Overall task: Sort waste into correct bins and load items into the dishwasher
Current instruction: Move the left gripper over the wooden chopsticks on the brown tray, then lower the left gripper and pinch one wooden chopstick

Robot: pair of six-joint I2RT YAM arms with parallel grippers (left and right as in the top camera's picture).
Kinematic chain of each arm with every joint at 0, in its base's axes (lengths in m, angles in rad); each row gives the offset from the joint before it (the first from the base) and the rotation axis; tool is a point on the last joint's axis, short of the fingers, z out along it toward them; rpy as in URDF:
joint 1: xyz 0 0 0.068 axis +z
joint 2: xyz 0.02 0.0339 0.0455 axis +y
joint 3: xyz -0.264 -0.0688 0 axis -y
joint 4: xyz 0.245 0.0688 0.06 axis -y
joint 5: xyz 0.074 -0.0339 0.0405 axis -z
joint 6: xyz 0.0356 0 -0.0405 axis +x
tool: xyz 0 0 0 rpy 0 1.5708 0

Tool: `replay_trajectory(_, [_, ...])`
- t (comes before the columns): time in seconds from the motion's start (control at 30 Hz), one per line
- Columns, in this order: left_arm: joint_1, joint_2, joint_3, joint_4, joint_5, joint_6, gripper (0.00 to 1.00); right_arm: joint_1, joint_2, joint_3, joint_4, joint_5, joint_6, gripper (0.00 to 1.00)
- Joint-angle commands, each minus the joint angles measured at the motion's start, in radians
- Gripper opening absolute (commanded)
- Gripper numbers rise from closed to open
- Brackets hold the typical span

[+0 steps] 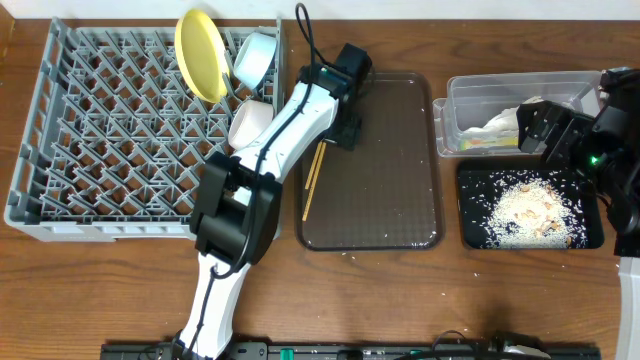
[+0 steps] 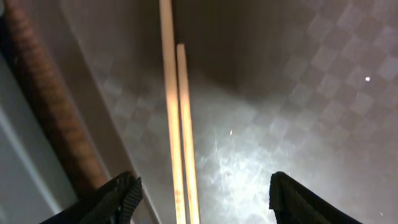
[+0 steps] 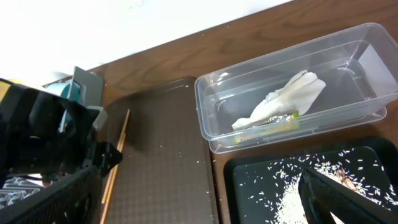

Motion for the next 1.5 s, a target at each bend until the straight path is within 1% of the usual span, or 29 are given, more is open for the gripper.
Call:
replay_trajectory(0.0, [0.002,0.034,0.014,0.012,0.025,0.085,0.70,-0.010,0.001,0.006,-0.001,-0.003,0.012,0.99])
replay_trajectory(0.1, [0.002,0.054,0.012,0.015,0.093,0.133,0.69,-0.010,0.001,0.006,-0.001,-0.003,0.012,0.99])
replay_trajectory(0.4, [0.002,0.064,-0.001,0.010,0.093,0.130,0.69,-0.010,0.001,0.006,-0.001,-0.003,0.012,0.99])
replay_trajectory(0.6, [0.002,0.065,-0.016,-0.002,0.094,0.077,0.69,-0.010,0.001,0.006,-0.001,-0.003,0.012,0.99])
replay_trajectory(0.83, [0.002,0.065,-0.039,-0.002,0.106,0.077,0.69,-0.010,0.001,0.006,-0.001,-0.003,0.012,0.99])
replay_trajectory(1.13, [0.022,0.066,-0.041,0.006,0.177,0.077,0.69,-0.010,0.001,0.006,-0.001,-0.003,0.012,0.99])
replay_trajectory(1.27, [0.037,0.066,-0.041,0.008,0.183,0.069,0.69,-0.010,0.001,0.006,-0.001,-0.003,0.012,0.99])
replay_trajectory(1.47, [0.048,0.095,-0.045,0.039,0.228,0.069,0.69,-0.010,0.001,0.006,-0.001,-0.003,0.012,0.99])
